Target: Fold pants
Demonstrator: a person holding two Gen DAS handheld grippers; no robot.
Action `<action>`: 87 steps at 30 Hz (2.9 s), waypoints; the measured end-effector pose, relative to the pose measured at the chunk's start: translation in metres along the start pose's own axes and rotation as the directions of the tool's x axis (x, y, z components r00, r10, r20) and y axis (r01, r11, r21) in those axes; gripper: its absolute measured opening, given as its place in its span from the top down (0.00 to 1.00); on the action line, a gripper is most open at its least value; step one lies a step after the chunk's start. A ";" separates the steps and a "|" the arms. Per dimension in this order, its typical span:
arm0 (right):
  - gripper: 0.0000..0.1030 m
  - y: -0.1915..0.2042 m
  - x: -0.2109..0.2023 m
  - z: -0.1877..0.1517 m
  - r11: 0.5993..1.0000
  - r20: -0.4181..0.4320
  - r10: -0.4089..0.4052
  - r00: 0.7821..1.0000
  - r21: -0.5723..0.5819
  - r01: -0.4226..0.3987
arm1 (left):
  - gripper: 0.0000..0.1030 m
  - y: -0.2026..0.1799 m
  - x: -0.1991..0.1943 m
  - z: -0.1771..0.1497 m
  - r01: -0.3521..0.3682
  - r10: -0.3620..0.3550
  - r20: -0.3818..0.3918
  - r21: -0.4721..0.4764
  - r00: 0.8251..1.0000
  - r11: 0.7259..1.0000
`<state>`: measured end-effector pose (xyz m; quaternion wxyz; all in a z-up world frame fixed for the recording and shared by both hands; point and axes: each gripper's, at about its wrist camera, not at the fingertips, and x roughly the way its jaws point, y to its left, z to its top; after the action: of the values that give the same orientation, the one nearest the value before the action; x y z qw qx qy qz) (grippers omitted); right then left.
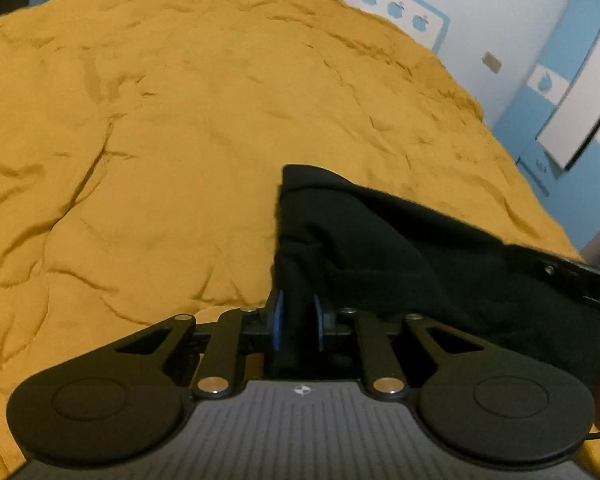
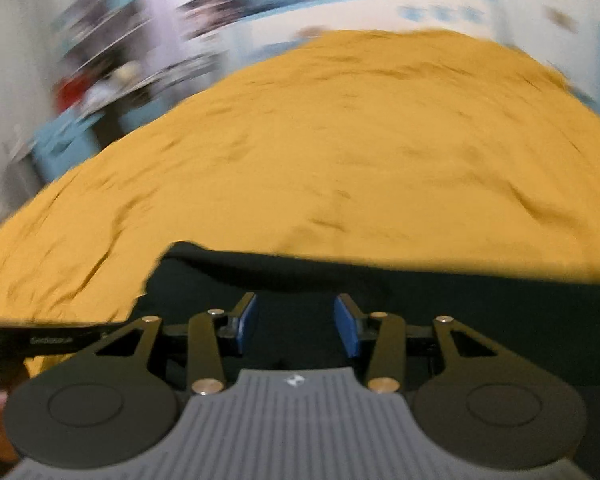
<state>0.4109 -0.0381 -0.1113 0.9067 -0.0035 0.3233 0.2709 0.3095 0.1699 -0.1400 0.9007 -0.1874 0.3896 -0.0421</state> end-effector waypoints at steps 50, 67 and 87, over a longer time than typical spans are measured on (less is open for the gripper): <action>1.00 0.106 0.177 0.092 0.858 -0.380 0.117 0.918 -0.426 -0.286 | 0.96 0.010 0.002 0.020 0.107 -0.107 -0.066 0.009 0.992 0.994; 0.70 0.082 0.159 0.097 0.890 -0.307 0.275 0.911 -0.278 -0.362 | 1.00 0.012 -0.029 0.006 0.145 -0.142 -0.064 0.029 0.988 0.989; 0.70 -0.006 0.033 -0.052 0.977 -0.266 0.000 0.964 -0.207 -0.057 | 0.73 -0.001 -0.023 0.026 0.140 -0.139 0.023 -0.038 0.990 0.989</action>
<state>0.4049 -0.0366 -0.1733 0.8457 -0.1321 0.4107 0.3142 0.3120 0.1818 -0.1073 0.8955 -0.2325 0.3674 -0.0953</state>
